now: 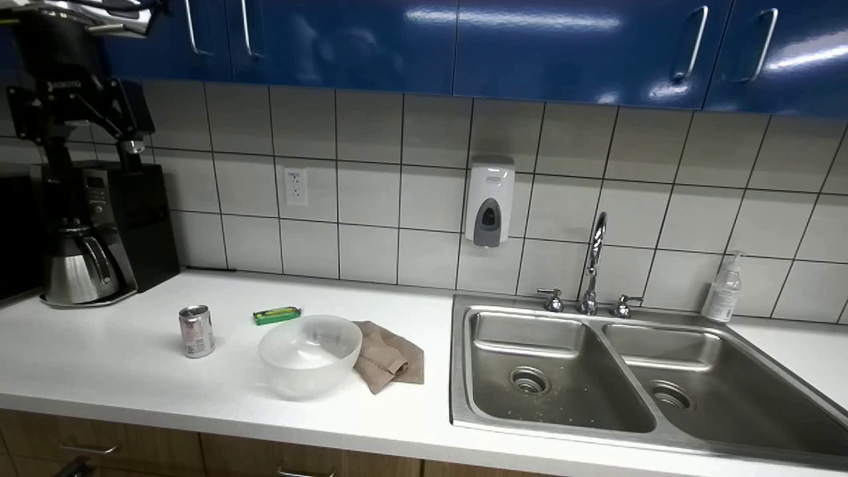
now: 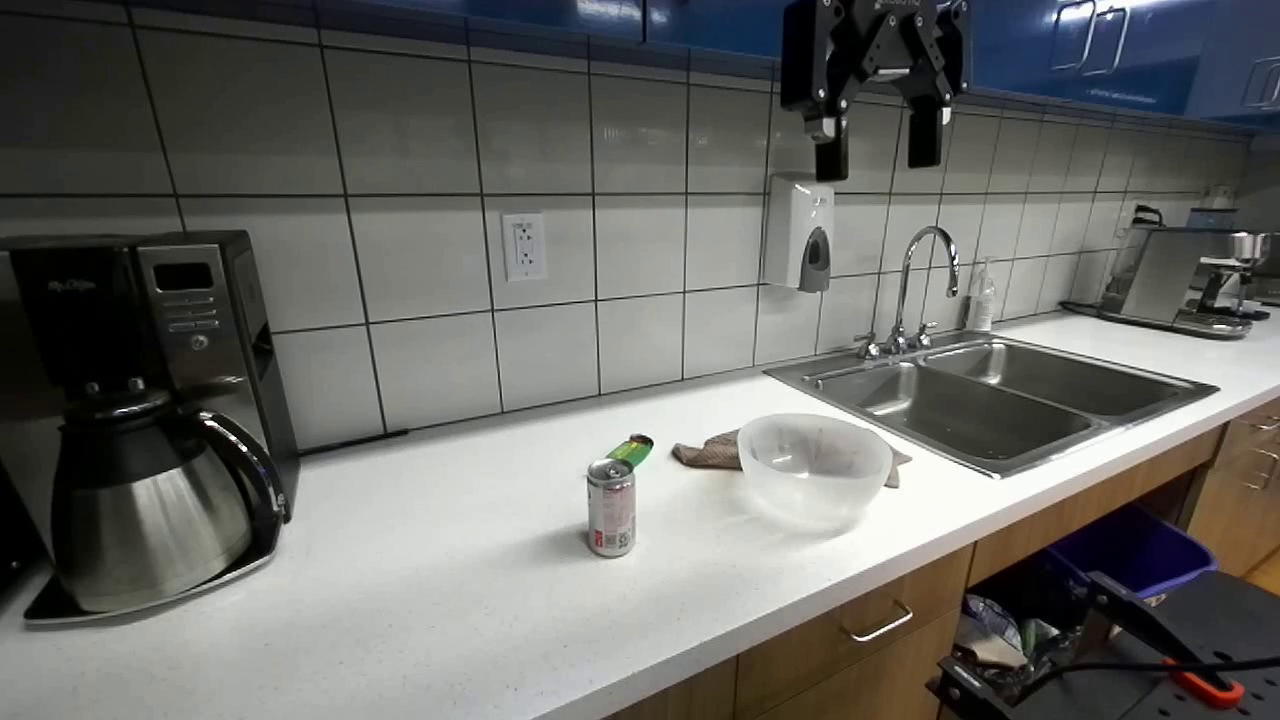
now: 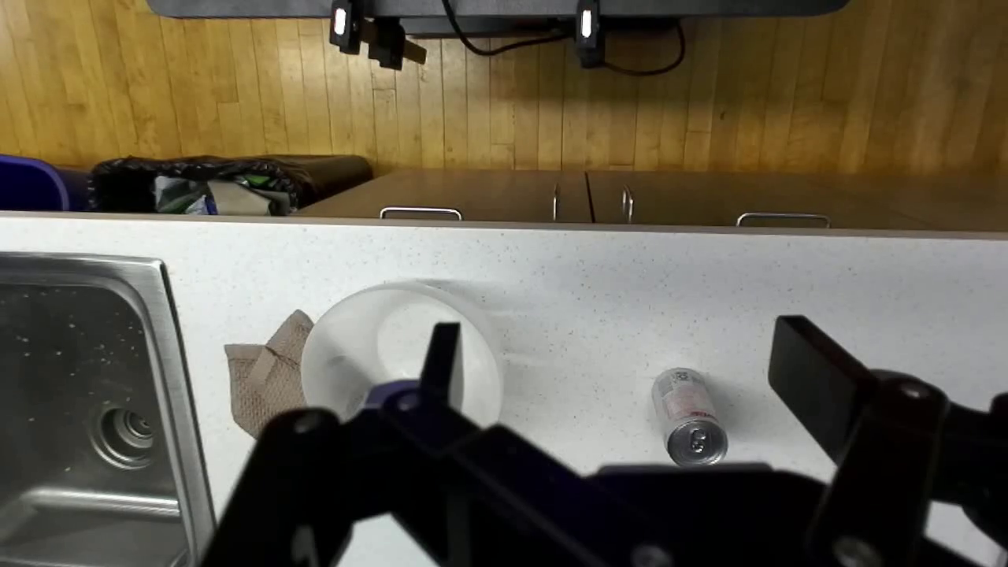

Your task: Put the can in the bowl

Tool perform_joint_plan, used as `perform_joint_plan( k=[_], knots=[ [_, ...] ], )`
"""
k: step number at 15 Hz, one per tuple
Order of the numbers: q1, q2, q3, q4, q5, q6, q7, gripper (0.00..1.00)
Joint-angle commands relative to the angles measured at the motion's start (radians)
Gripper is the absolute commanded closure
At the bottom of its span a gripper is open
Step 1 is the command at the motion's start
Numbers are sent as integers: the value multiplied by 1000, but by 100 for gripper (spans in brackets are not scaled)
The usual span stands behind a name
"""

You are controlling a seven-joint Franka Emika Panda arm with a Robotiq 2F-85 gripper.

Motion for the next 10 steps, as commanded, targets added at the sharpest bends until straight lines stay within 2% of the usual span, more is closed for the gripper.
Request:
perform_joint_plan(
  k=[1,4,10],
  knots=[
    [-2,23,8,-9,-12,29,6,0],
    [-1,91,14,-18,-3,87,19,0],
    [-3,266,44,-57,-19,291,93,0]
  ],
)
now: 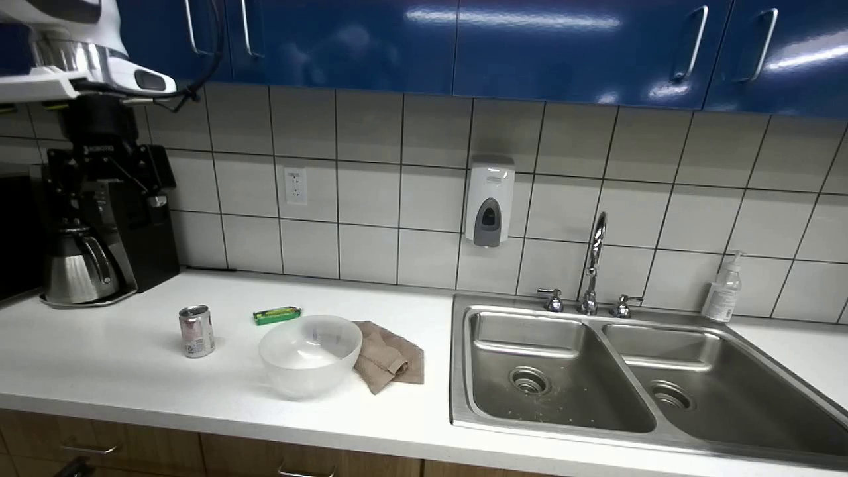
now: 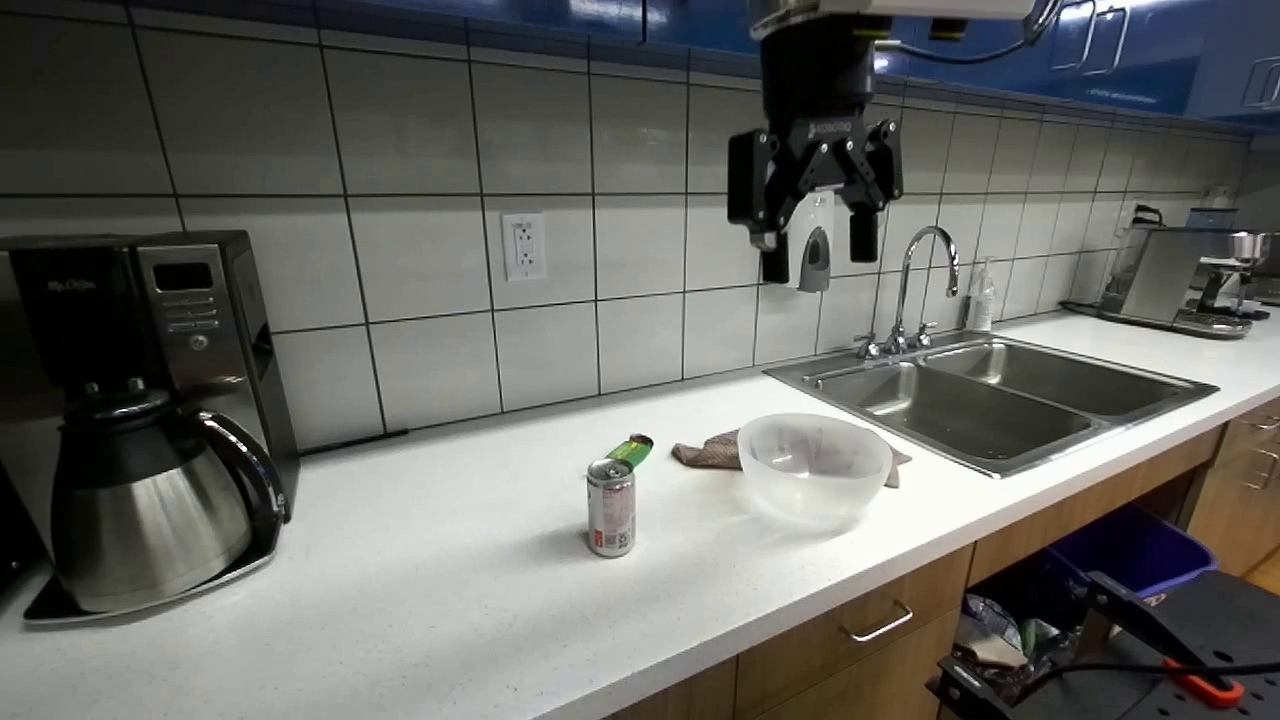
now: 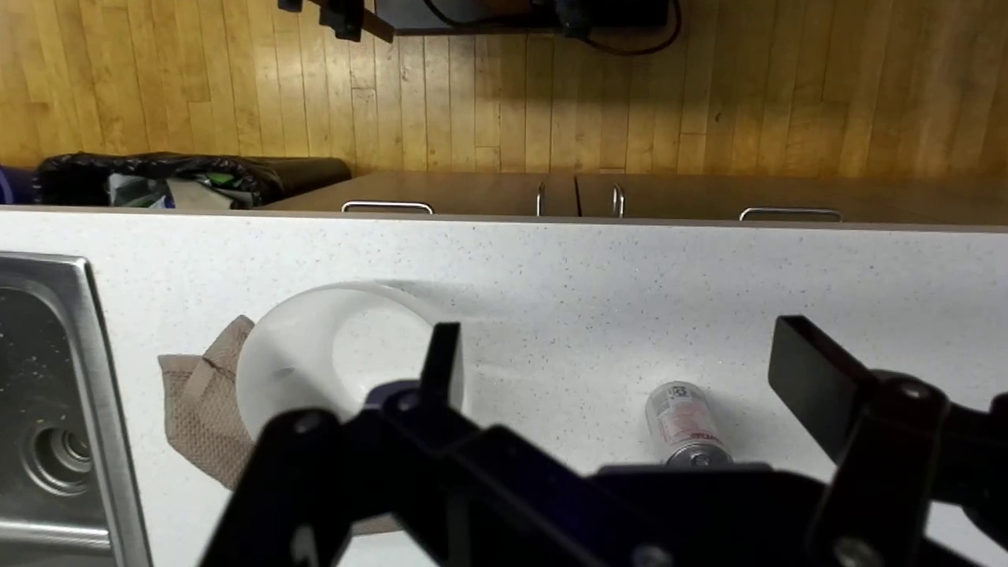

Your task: Put the can in the bowl

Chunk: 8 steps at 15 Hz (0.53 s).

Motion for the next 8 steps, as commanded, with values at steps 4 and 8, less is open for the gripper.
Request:
perform_joint_plan(
  k=[4,8],
  knots=[
    [-2,219,44,9,-43,198,117,0],
    [-6,369,46,66,-119,312,178,0]
  ],
)
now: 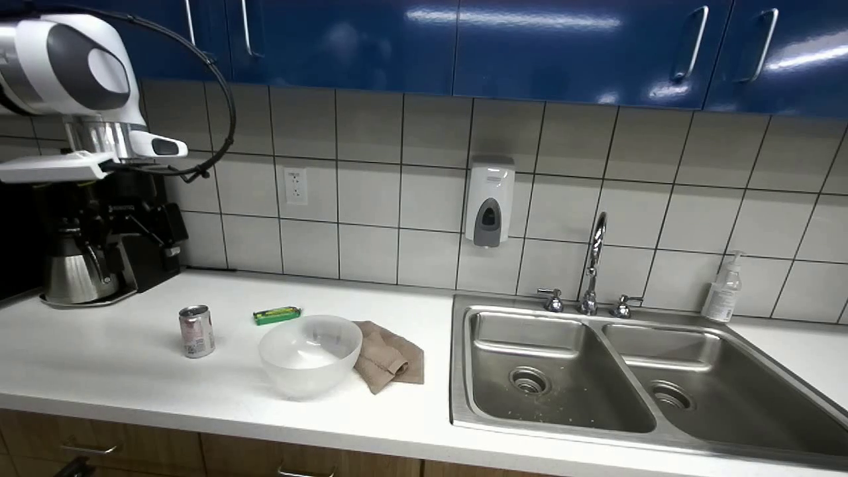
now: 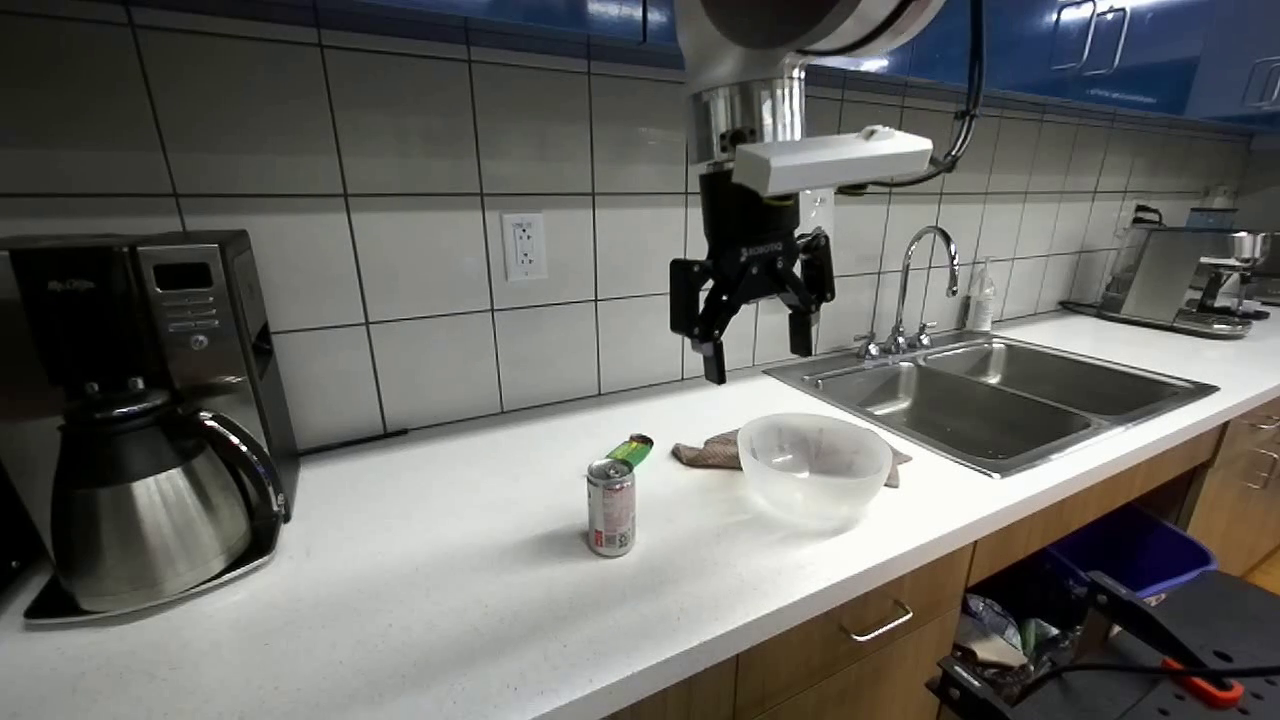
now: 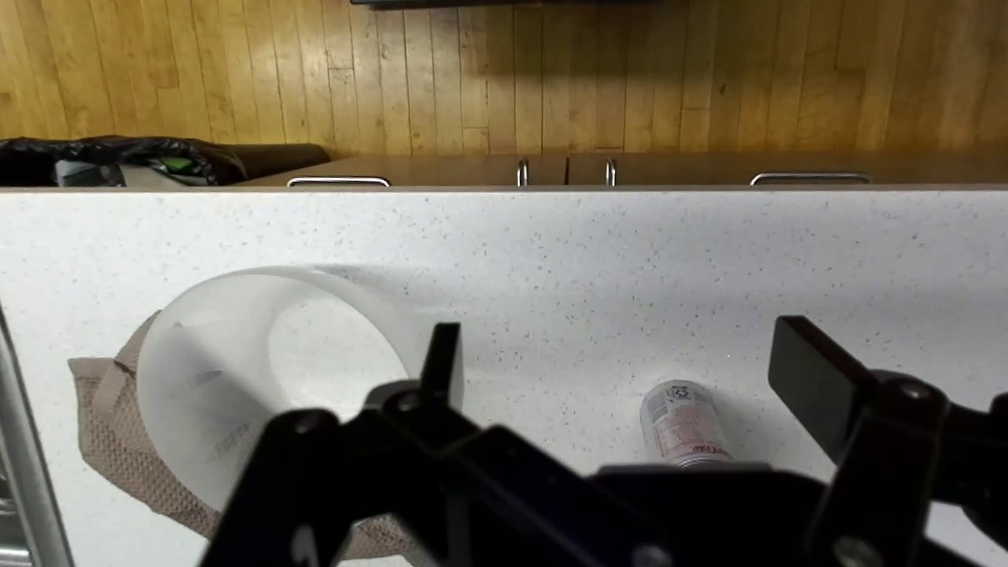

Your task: Put the can in the bowl

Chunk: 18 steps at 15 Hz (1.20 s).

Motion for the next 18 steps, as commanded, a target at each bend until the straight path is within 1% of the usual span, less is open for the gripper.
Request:
perform_joint_plan(
  k=[1,5,9,13,18],
  knots=[
    [-6,151,5,89,-86,72,81,0],
    [14,315,-24,187,-146,148,124,0],
    [53,475,-68,306,-149,201,134,0],
    [108,616,-114,433,-128,215,130,0],
    [168,729,-156,556,-115,208,126,0]
  ],
)
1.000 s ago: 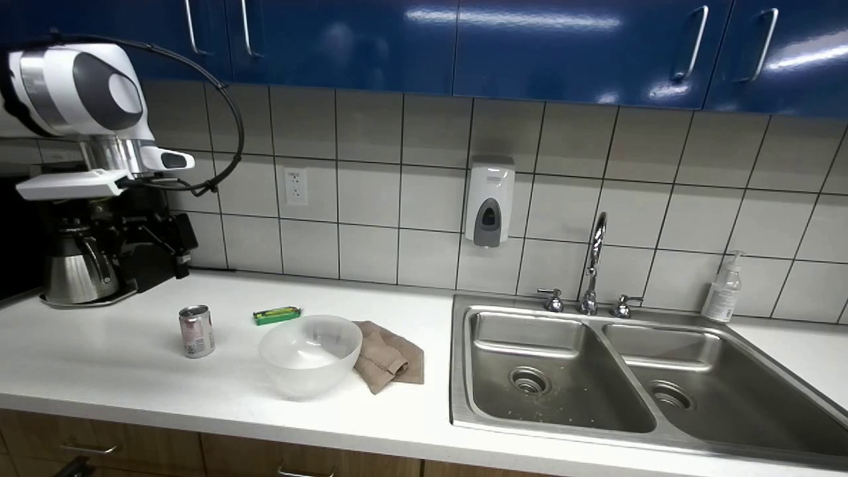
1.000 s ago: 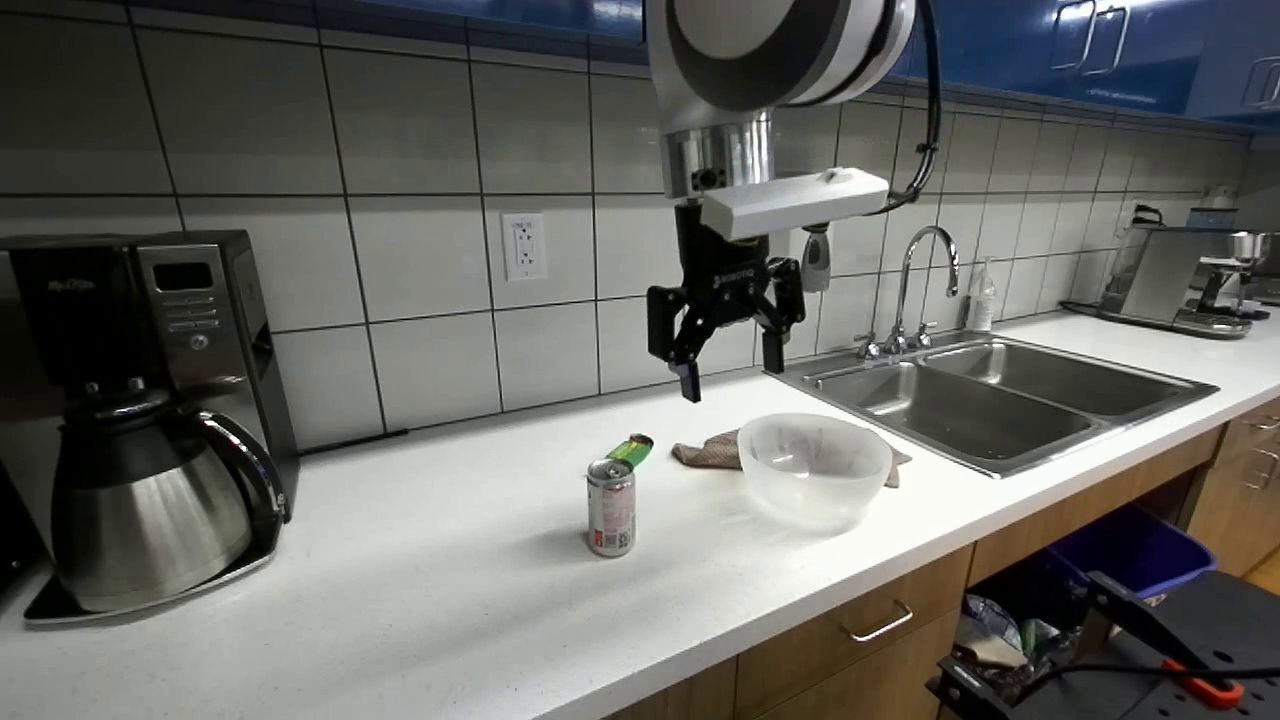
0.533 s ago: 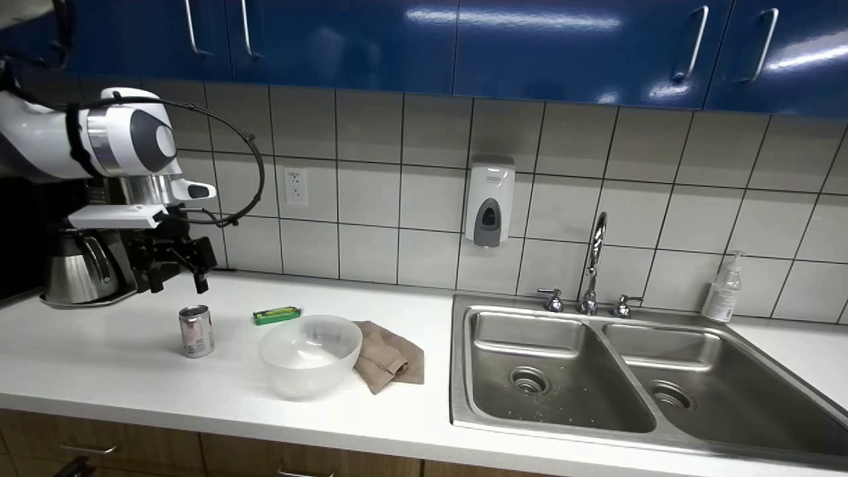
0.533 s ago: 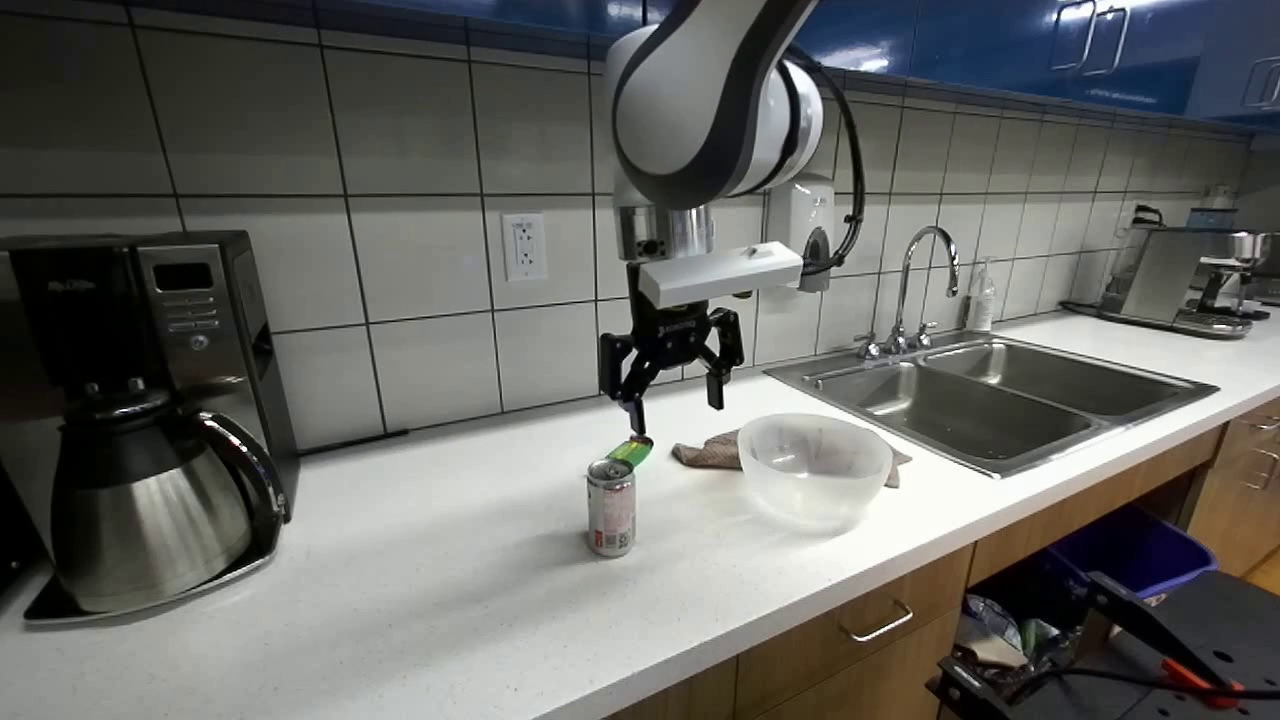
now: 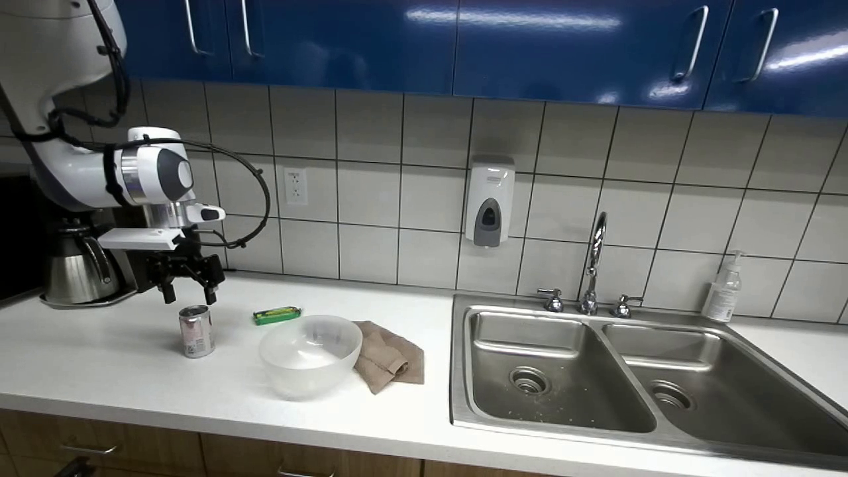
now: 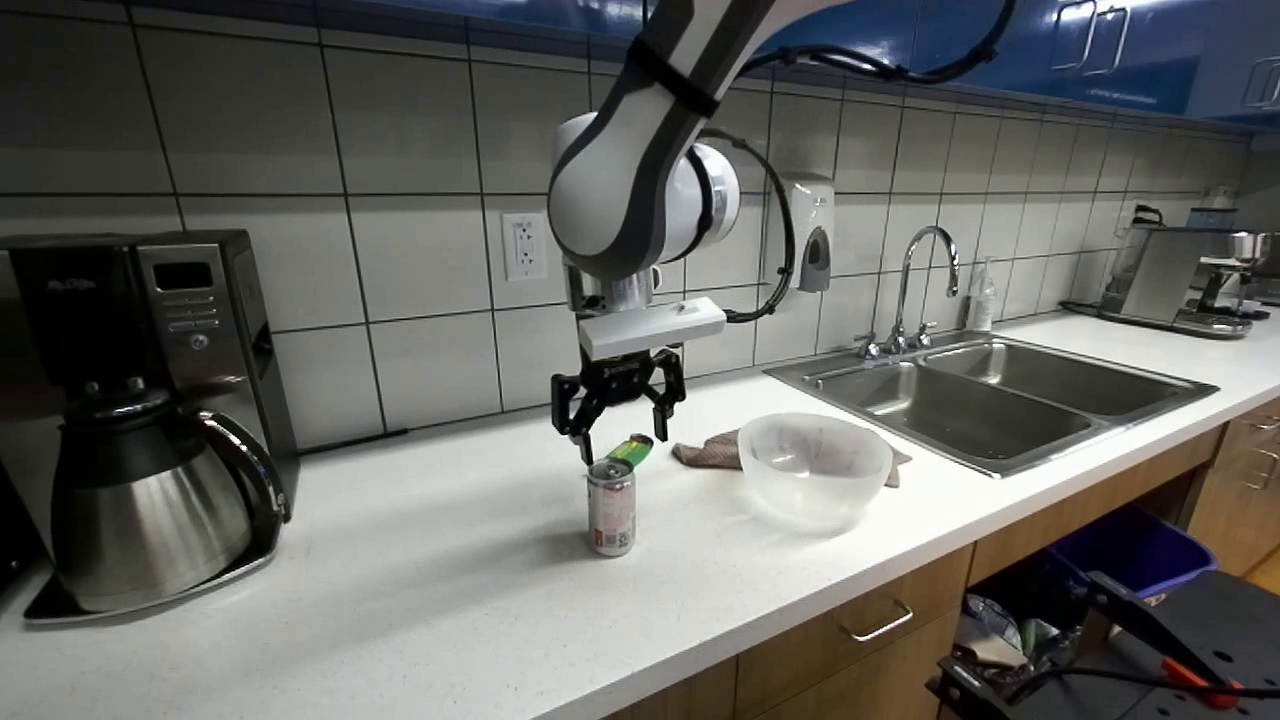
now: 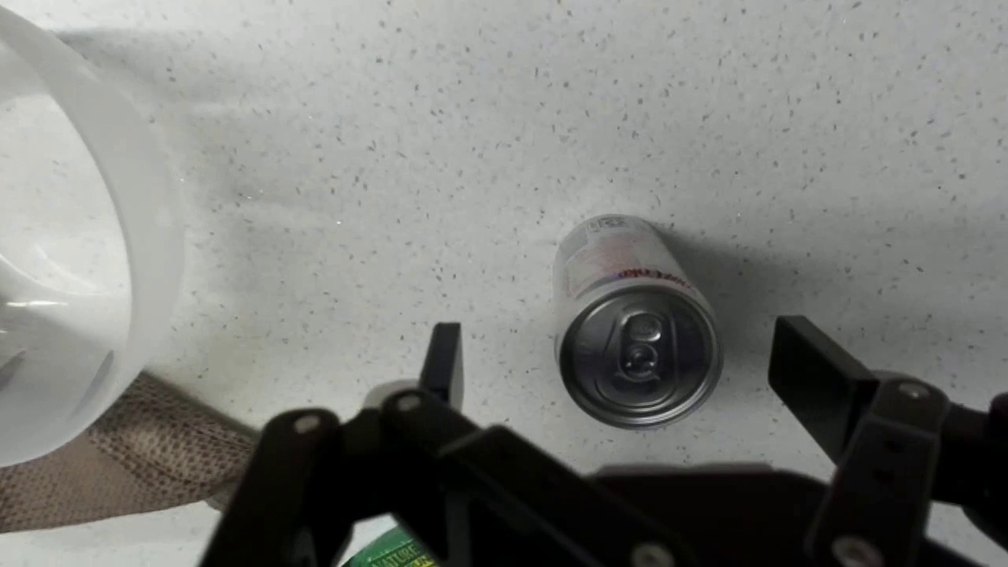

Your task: Put the can in the bowl

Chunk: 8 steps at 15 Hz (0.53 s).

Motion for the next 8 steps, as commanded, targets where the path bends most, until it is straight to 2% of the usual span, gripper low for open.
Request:
perform_joint_plan(
  k=[1,8],
  knots=[
    [51,86,-38,107,9,-14,19,0],
    [83,158,-66,170,28,-28,15,0]
  ],
)
